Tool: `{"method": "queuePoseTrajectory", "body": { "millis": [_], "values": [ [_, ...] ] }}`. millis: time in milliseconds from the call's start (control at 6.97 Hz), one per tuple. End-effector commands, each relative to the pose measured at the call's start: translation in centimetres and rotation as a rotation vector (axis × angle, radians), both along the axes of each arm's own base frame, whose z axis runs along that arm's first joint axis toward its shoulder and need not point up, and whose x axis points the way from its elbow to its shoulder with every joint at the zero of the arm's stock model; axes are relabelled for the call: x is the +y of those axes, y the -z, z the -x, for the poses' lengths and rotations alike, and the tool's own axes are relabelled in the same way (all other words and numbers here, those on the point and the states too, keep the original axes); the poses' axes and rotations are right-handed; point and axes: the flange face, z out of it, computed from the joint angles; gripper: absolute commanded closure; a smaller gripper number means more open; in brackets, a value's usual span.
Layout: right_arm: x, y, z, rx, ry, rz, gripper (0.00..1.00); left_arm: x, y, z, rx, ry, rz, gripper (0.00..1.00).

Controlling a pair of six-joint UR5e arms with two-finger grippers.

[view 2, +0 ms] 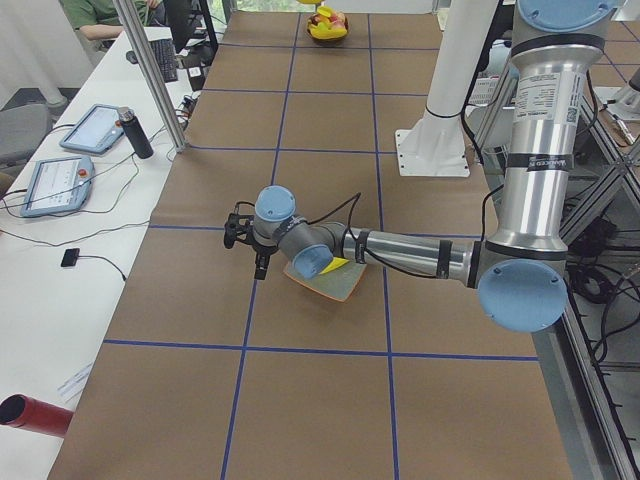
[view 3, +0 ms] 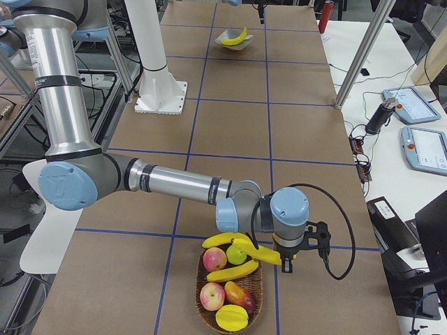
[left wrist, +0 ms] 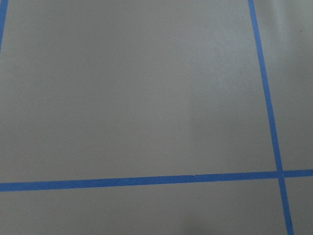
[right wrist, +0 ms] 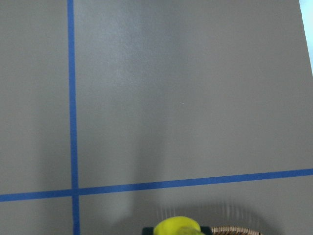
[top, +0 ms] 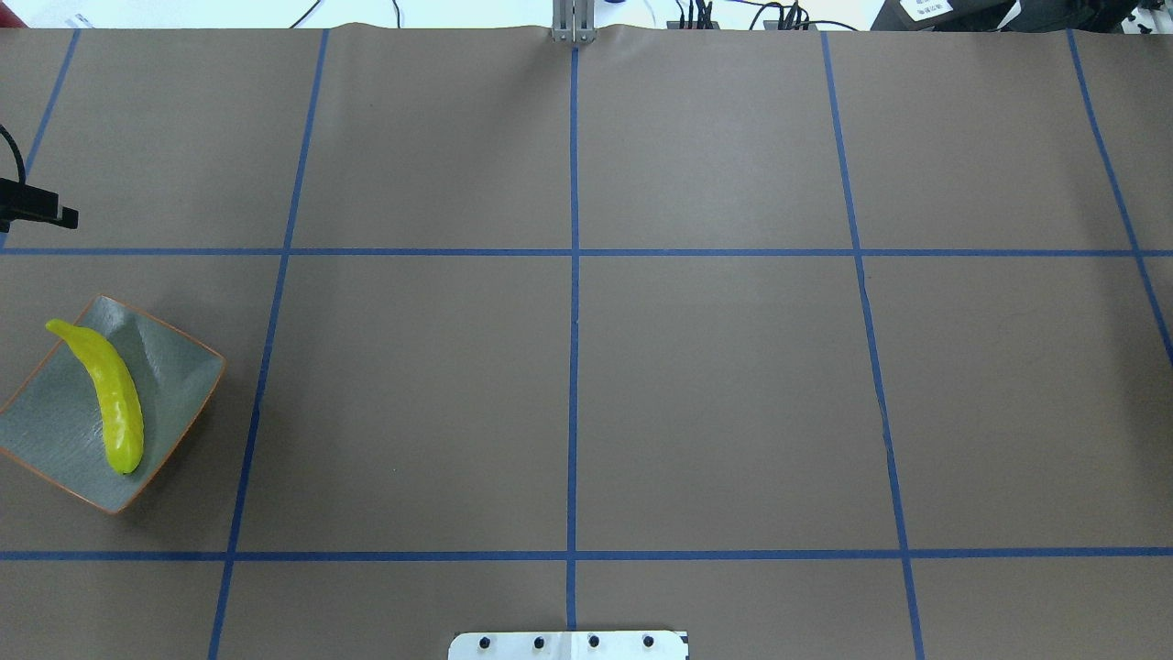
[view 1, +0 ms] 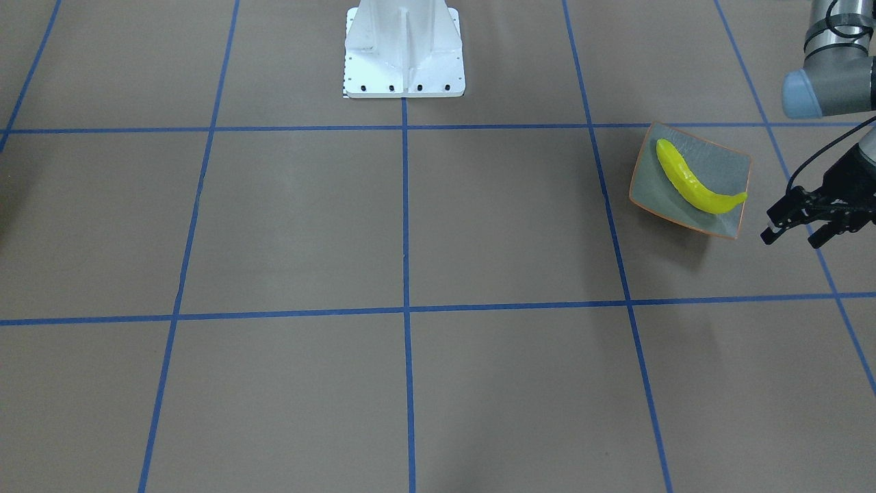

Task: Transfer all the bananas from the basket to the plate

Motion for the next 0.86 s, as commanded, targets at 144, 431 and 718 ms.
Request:
{"method": "queuePoseTrajectory", "body": {
  "millis": [144, 431, 718],
  "values": [
    [-6.0, 10.1, 4.6, -0.094, 0.002, -0.018, 1.0, 0.3, 0.1, -0.8, 0.006, -0.02, -0.024, 0.0],
    [-10.4, 17.0, 13.5, -0.137, -0.009, 0.036, 1.0, 0.5, 0.6, -1.9, 0.017, -0.035, -0.036, 0.0],
    [-9.7, 25.6, 24.5, -0.21, -0.038, 0.104, 1.0, -1.0, 3.7, -3.2, 0.065, -0.012, -0.023, 0.0]
  ]
}}
